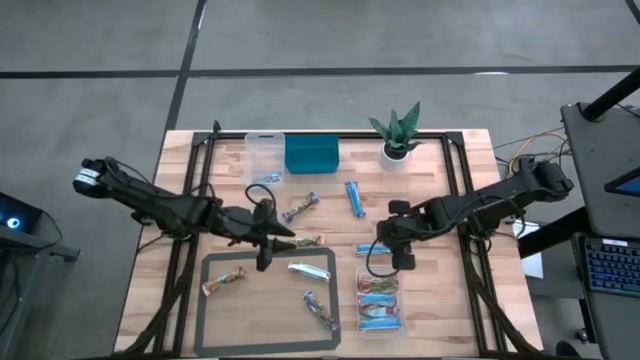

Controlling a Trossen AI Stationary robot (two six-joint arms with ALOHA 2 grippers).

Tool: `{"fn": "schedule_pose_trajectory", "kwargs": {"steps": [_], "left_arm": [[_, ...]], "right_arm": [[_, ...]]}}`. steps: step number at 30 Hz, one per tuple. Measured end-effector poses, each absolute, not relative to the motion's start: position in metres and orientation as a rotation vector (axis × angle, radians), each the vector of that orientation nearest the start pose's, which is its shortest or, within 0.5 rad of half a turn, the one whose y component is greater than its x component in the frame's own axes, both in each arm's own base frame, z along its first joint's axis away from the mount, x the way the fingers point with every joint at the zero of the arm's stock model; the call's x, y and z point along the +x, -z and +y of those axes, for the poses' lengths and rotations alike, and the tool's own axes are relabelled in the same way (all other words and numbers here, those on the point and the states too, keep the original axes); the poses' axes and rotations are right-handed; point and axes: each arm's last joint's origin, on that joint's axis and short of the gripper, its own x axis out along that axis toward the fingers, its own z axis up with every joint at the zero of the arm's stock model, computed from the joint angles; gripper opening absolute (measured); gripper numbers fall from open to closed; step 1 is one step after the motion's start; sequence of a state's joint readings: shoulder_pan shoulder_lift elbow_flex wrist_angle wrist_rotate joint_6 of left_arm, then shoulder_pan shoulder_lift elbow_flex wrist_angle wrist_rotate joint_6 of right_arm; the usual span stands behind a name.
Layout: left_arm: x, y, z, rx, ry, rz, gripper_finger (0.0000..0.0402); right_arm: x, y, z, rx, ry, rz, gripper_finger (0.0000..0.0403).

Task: Pick and place Granola Bars by type
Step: Put the yellow granola bar into the top transparent bin

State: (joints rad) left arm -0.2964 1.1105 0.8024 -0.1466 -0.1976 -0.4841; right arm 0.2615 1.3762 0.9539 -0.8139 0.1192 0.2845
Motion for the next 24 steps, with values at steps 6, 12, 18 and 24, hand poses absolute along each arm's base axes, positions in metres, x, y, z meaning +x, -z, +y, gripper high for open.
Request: {"fn": "schedule_pose_trajectory", "kwargs": {"steps": [6,12,18,24], "left_arm": [[0.231,-0.277,-0.066,-0.333,-0.039,0.442,0.0147],[0.231,-0.276,-0.066,-0.331,-0.048,0.44,0.0147],[0.231,-0.276,-0.066,-0.33,-0.048,0.441,0.0147],[0.231,-0.276,-0.066,-0.33,-0.048,0.442,0.0147]], "right_arm": [[0.249,-0.214,0.063,0.06,0.053,1.14,0.0157],[0.262,-0.188,0.067,0.047,0.059,1.223,0.0157],[0.269,-0.17,0.069,0.007,0.051,1.266,0.0157],[0.272,-0.159,0.07,0.004,0.043,1.301,0.0157]]}}
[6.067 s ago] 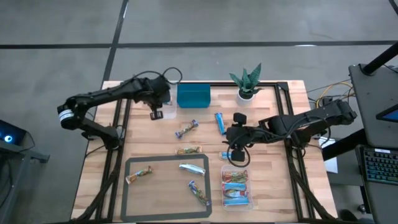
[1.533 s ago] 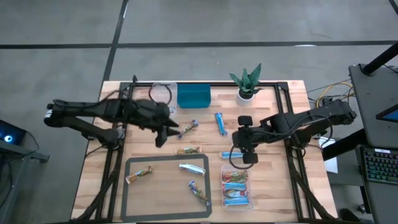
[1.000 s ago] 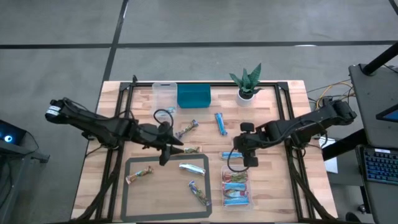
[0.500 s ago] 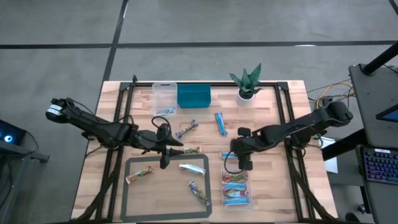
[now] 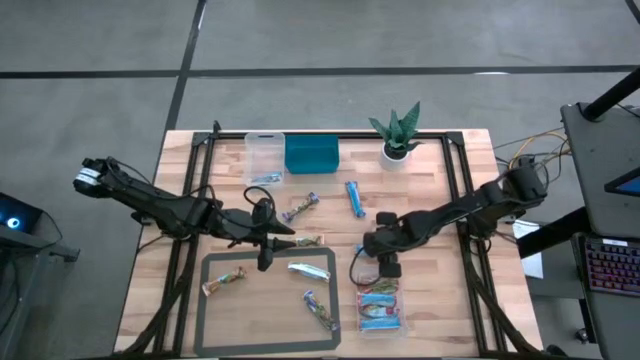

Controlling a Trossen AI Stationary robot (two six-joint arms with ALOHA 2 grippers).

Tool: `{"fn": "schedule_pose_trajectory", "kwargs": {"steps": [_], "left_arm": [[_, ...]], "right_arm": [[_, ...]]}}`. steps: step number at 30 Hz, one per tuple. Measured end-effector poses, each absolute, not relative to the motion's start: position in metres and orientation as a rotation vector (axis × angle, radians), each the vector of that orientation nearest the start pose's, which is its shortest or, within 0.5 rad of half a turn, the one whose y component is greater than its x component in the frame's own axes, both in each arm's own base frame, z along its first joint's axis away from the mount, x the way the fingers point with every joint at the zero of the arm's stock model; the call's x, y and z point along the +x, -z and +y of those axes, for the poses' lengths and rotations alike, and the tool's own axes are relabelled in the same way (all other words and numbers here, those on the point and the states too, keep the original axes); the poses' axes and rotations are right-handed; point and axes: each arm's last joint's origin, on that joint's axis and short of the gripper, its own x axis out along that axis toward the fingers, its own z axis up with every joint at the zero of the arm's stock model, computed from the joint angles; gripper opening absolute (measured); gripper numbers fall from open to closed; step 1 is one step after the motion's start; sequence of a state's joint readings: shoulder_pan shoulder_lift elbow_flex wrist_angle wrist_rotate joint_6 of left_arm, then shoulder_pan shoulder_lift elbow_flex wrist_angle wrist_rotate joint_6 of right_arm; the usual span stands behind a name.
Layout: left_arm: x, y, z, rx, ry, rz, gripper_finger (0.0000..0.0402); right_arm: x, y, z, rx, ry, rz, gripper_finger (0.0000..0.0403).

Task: Pick and place Granola Bars by type
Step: Put the yellow granola bar into the top transparent bin

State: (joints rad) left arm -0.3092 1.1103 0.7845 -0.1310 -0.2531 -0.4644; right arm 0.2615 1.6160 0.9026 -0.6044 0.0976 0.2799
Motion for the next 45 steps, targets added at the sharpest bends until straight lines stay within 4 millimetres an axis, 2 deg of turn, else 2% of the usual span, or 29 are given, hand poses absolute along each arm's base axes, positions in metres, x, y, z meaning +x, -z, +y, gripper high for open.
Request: {"fn": "schedule_pose_trajectory", "kwargs": {"steps": [9,13,20,25,28,38,45], "left_arm": [[0.231,-0.276,-0.066,-0.35,-0.045,0.442,0.0147],[0.231,-0.276,-0.066,-0.363,-0.047,0.442,0.0147],[0.231,-0.276,-0.066,-0.384,-0.051,0.442,0.0147],[0.231,-0.277,-0.066,-0.407,-0.056,0.44,0.0147],[0.231,-0.279,-0.067,-0.389,-0.049,0.433,0.0147],[0.231,-0.283,-0.067,-0.342,-0.035,0.424,0.0147],[0.232,-0.292,-0.066,-0.237,-0.024,0.392,0.0147]], "right_arm": [[0.278,-0.142,0.071,-0.004,0.012,1.345,0.0147],[0.279,-0.142,0.07,-0.005,0.012,1.348,0.0115],[0.279,-0.144,0.068,-0.03,0.005,1.336,0.0028],[0.281,-0.147,0.069,-0.037,0.003,1.325,0.0019],[0.286,-0.157,0.07,-0.035,0.002,1.309,0.0015],[0.306,-0.21,0.075,-0.033,-0.009,1.277,0.0012],[0.324,-0.25,0.078,-0.001,0.048,1.125,0.0011]]}}
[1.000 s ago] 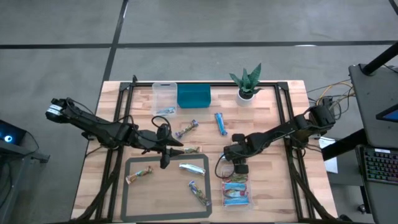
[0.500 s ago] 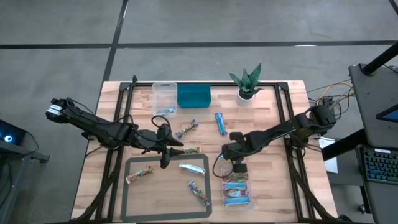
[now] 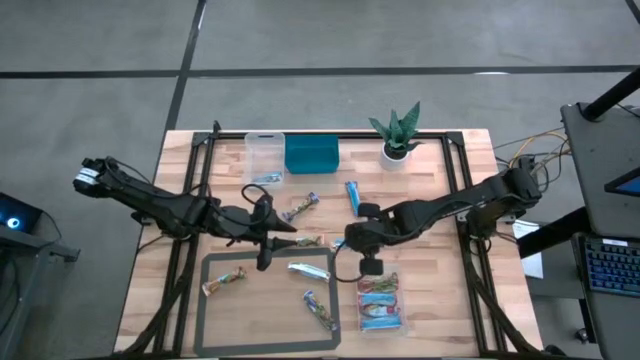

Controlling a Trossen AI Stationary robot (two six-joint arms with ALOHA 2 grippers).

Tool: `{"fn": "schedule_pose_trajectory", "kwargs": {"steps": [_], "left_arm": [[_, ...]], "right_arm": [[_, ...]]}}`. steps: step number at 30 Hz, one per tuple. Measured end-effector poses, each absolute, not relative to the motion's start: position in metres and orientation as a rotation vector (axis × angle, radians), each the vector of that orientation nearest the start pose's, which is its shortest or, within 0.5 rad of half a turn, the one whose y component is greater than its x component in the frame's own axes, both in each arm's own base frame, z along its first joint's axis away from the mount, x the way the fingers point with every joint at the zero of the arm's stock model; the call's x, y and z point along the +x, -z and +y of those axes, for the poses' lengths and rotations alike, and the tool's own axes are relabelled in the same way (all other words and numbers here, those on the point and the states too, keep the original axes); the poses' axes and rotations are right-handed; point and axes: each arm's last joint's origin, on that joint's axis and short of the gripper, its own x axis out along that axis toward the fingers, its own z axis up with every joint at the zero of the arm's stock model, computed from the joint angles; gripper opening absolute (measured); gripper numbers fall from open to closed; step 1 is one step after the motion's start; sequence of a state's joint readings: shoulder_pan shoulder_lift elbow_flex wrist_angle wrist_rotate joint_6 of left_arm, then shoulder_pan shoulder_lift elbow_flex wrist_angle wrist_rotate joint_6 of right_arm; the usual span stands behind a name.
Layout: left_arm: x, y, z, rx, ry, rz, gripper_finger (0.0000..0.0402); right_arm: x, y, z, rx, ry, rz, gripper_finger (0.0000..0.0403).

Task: Pick and place Granola Bars by type
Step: Put the yellow granola bar into the top transparent bin

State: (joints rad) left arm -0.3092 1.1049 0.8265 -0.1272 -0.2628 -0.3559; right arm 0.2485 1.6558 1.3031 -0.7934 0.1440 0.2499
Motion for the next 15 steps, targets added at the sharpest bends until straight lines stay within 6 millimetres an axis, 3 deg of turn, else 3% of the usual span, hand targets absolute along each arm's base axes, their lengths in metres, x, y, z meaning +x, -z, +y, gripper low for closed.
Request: {"fn": "schedule_pose_trajectory", "kwargs": {"steps": [15], "left_arm": [[0.232,-0.305,-0.06,-0.076,-0.071,0.286,0.0147]], "right_arm": [[0.346,-0.322,0.081,0.043,0.075,0.842,0.0011]]}}
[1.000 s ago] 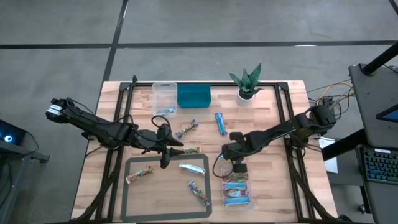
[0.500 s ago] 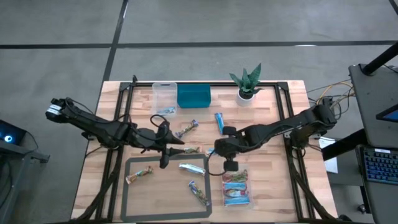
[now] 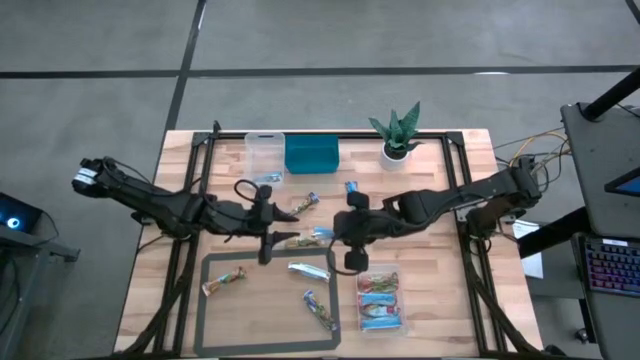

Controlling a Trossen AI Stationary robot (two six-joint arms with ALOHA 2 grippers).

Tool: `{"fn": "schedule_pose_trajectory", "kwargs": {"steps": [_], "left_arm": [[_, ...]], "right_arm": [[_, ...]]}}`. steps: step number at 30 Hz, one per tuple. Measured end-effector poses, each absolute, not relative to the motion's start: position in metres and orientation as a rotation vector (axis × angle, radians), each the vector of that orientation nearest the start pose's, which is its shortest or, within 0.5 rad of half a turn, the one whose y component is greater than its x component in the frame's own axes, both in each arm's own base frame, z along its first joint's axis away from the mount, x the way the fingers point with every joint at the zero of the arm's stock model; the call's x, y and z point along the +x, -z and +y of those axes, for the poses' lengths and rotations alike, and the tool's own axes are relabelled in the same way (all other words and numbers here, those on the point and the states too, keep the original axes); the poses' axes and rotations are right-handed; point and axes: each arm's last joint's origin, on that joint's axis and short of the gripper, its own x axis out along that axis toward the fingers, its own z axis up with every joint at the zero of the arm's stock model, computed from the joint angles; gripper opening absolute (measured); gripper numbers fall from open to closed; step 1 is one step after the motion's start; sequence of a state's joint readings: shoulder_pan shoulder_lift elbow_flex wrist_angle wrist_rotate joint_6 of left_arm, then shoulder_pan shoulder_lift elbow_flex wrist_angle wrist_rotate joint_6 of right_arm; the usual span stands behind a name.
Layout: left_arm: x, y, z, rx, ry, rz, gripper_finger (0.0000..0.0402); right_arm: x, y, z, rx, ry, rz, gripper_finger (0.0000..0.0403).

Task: Pick and place Granola Bars by type
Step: Put the yellow granola bar into the top transparent bin

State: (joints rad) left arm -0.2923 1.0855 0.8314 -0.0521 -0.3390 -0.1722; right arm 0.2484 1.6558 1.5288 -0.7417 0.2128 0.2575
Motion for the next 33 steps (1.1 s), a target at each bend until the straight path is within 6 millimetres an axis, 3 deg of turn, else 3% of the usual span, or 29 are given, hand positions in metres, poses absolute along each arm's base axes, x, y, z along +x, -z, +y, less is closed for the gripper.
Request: {"fn": "schedule_pose_trajectory", "kwargs": {"steps": [9,19,27,33], "left_arm": [[0.234,-0.316,-0.056,-0.076,-0.071,0.183,0.0147],[0.234,-0.339,-0.056,-0.068,-0.061,0.059,0.0147],[0.234,-0.363,-0.054,-0.055,-0.07,-0.033,0.0147],[0.235,-0.366,-0.053,-0.066,-0.072,-0.064,0.0147]], "right_arm": [[0.351,-0.364,0.081,0.057,0.129,0.681,0.0011],[0.354,-0.395,0.08,0.056,0.154,0.527,0.0011],[0.361,-0.398,0.081,0.052,0.152,0.473,0.0011],[0.37,-0.392,0.082,0.053,0.155,0.452,0.0011]]}}
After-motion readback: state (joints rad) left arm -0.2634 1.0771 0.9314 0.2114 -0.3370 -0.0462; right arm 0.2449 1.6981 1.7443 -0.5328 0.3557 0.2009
